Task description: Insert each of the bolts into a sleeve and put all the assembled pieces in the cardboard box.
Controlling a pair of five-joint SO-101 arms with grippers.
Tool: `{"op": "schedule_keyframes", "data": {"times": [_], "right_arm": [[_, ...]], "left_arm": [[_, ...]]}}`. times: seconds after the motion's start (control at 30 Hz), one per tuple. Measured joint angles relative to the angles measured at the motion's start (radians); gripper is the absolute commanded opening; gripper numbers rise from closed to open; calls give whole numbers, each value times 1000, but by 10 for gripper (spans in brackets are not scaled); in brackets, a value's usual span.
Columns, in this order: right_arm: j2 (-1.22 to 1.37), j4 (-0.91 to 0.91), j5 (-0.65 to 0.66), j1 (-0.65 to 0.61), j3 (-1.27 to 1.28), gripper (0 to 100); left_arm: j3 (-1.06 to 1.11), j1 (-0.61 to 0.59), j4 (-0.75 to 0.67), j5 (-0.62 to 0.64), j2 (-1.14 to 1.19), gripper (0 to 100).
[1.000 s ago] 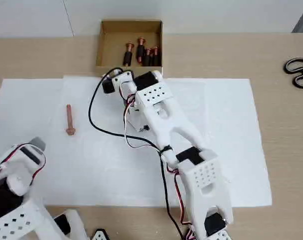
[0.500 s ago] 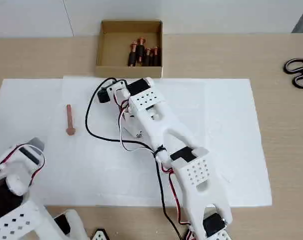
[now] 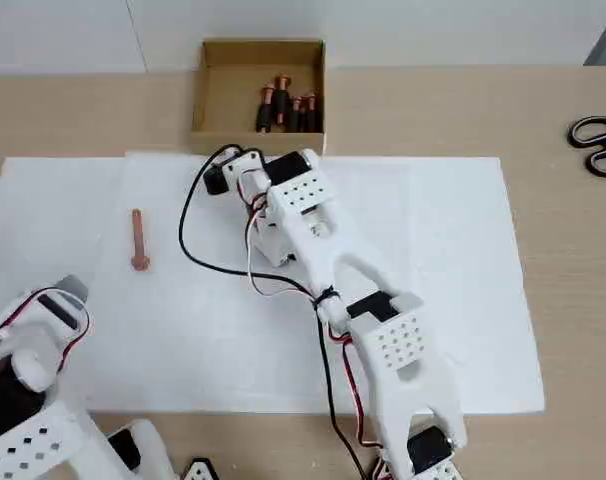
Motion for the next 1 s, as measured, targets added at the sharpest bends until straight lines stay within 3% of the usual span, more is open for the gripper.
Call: {"op": "schedule_keyframes", "data": {"times": [0.07,0.43,0.7,1.0], "right_arm": [[0,-5,0,20,-5,0],[0,-6,0,55,-5,4],[-86,100,-6,94,-28,4],[-143,115,-192,222,34,5]], "left_arm": [[0,0,0,0,0,244],[0,0,0,0,0,244],[0,0,0,0,0,243],[0,0,0,0,0,244]]}}
